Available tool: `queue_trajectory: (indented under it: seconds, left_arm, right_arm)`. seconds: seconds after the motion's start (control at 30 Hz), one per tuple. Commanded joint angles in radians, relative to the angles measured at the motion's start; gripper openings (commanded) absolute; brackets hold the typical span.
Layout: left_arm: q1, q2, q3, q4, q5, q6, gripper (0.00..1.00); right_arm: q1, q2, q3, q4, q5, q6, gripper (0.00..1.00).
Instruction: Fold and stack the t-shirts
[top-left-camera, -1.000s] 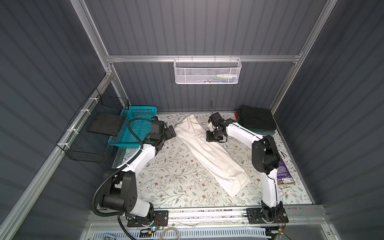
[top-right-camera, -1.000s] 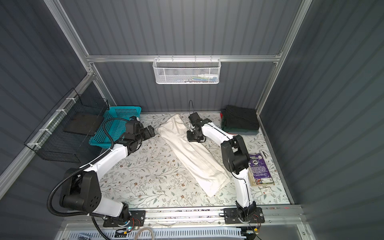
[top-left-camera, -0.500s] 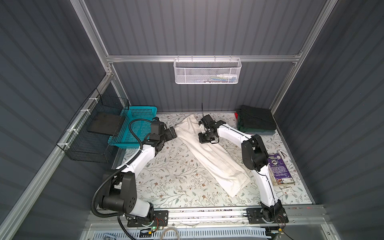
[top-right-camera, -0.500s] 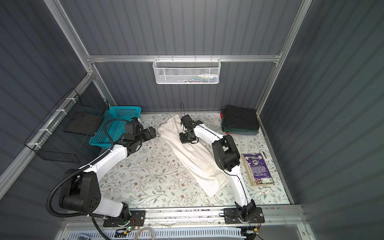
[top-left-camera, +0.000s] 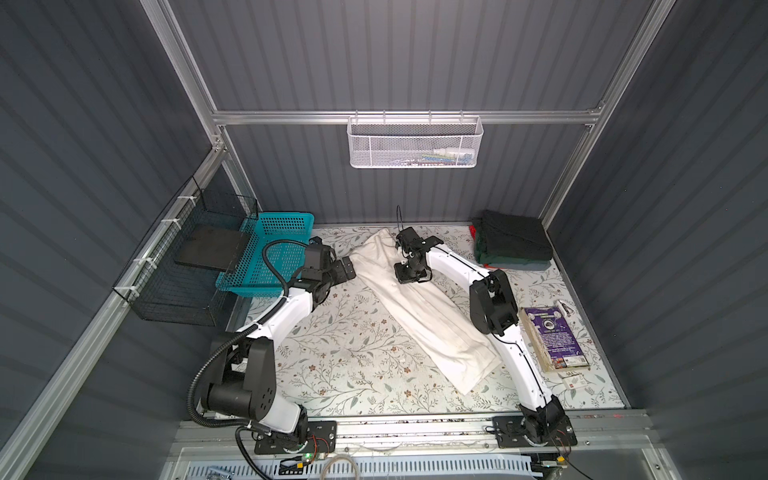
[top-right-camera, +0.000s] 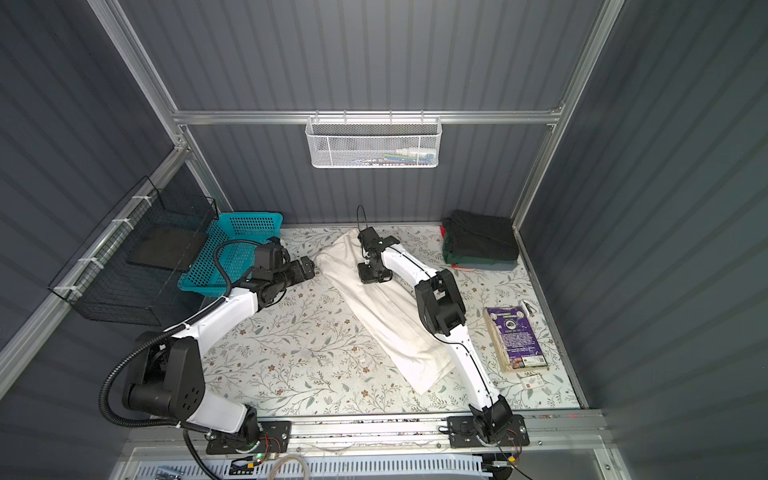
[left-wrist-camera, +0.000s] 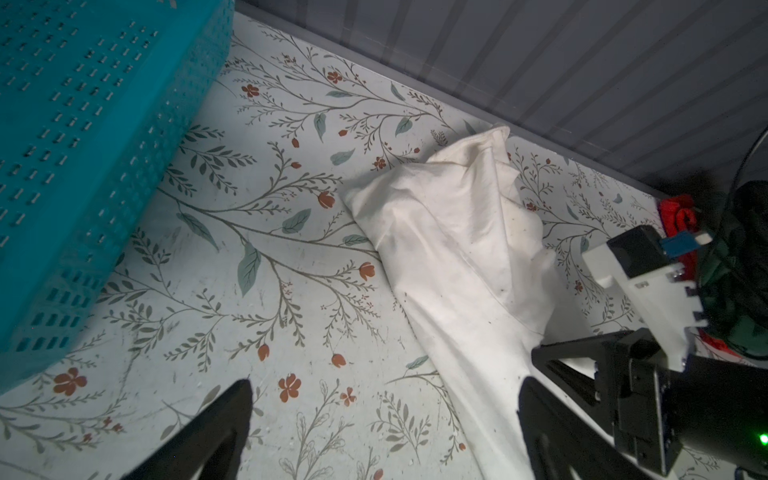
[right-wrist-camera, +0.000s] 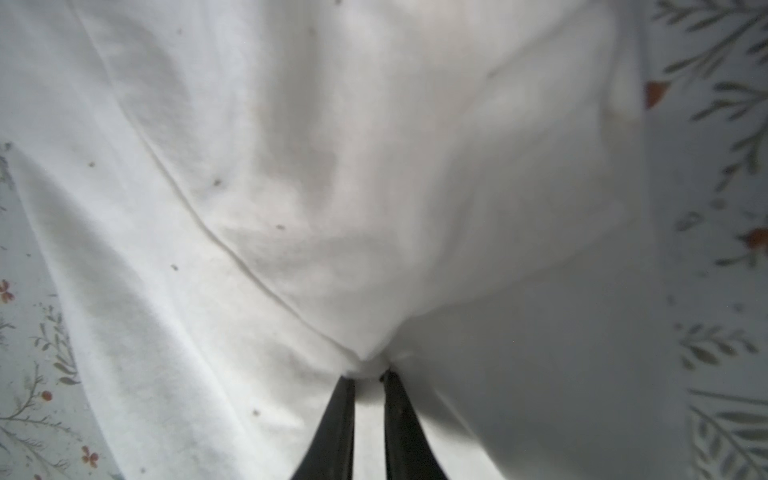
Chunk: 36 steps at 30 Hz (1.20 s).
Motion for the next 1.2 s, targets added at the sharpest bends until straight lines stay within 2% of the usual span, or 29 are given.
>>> queue_trajectory:
  seconds: [0.0, 0.4, 0.8, 1.17]
  left_arm:
    - [-0.006, 0.008, 0.029, -0.023, 0.01, 0.008, 1.0]
    - [-0.02, 0.04, 0.049, -0.01, 0.024, 0.012, 1.0]
    - [-0.032, 0.125, 0.091, 0.004, 0.066, 0.011, 1.0]
    - [-0.043, 0.201, 0.125, 0.02, 0.095, 0.01, 1.0]
  right_arm:
    - [-0.04, 0.015, 0.007, -0.064, 0.058, 0.018, 0.16]
    - [-0.153, -0.083, -0.163, -0.009, 0.067, 0.063, 0.13]
    - [-0.175, -0.133, -0.284, 0.004, 0.108, 0.045, 0.12]
    - [-0.324, -0.246, -0.492, 0.08, 0.103, 0.084, 0.09]
